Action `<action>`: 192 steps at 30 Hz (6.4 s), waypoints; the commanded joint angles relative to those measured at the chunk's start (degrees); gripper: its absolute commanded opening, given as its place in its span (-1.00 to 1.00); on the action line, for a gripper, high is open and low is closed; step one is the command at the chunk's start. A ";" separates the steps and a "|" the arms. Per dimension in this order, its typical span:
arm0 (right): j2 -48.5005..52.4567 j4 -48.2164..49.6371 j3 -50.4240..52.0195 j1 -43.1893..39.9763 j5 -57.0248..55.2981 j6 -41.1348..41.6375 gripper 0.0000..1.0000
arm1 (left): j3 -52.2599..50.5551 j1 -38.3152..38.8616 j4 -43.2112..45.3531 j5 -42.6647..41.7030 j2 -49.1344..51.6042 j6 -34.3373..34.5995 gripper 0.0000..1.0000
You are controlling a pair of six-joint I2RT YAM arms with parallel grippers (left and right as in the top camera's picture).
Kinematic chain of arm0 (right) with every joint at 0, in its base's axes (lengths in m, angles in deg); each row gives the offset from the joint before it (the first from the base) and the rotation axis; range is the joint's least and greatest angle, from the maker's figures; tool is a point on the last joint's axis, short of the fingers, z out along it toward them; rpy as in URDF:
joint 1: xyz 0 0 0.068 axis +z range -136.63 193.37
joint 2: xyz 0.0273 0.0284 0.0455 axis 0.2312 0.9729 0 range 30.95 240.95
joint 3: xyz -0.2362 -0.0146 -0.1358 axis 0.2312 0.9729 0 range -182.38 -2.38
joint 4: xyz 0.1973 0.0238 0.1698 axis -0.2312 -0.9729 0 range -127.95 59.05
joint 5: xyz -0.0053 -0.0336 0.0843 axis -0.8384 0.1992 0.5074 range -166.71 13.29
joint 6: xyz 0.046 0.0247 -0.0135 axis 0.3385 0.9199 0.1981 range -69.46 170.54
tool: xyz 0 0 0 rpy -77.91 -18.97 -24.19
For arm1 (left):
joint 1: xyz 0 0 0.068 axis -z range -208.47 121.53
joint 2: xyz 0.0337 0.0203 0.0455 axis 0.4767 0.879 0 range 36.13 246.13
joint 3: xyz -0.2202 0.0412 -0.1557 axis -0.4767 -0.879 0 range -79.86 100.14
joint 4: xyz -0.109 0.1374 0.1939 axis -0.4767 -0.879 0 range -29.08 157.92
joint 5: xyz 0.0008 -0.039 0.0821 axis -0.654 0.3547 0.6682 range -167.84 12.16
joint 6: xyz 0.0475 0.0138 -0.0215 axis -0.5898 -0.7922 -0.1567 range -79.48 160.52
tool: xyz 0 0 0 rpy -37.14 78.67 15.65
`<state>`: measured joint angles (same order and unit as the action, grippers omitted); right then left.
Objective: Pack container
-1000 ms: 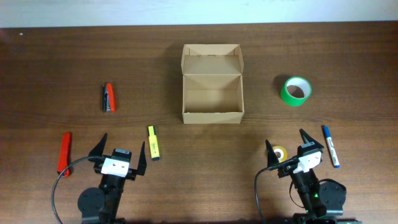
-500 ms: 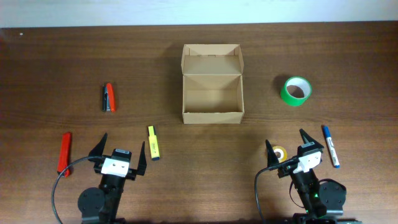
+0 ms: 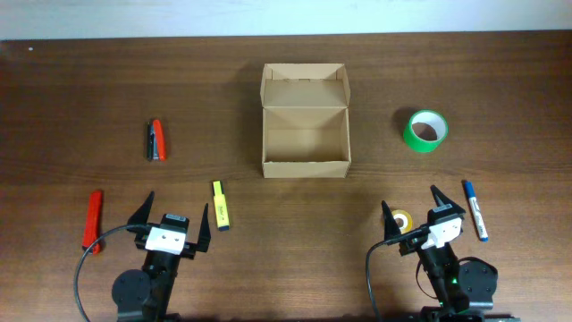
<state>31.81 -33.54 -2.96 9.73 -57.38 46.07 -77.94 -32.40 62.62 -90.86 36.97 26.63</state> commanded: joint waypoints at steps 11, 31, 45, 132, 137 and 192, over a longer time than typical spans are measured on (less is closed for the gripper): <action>-0.13 -0.28 0.26 0.35 -0.50 0.44 0.99 | -0.52 0.17 -0.04 0.79 -0.48 -0.50 0.99; -0.13 1.20 0.11 0.28 -0.17 3.15 0.98 | 0.87 0.07 0.35 0.31 -0.48 8.61 0.99; 5.27 -10.14 -20.96 0.20 -12.83 13.14 0.98 | 29.99 0.02 -7.26 4.48 25.24 7.80 0.99; 127.82 -59.71 -105.57 0.50 -17.00 3.21 0.31 | 80.04 0.02 -24.30 5.99 93.33 3.08 0.99; 127.82 -58.21 -102.86 0.11 -17.00 3.23 0.29 | 80.04 0.02 -24.33 5.99 93.33 3.08 0.99; 115.84 -82.51 -142.24 14.03 -15.28 1.55 -0.92 | 80.04 0.02 -25.97 5.99 93.33 3.02 0.99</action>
<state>149.07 -115.63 -142.89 19.67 -73.66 50.01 1.05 -32.40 36.87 -84.87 129.69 30.46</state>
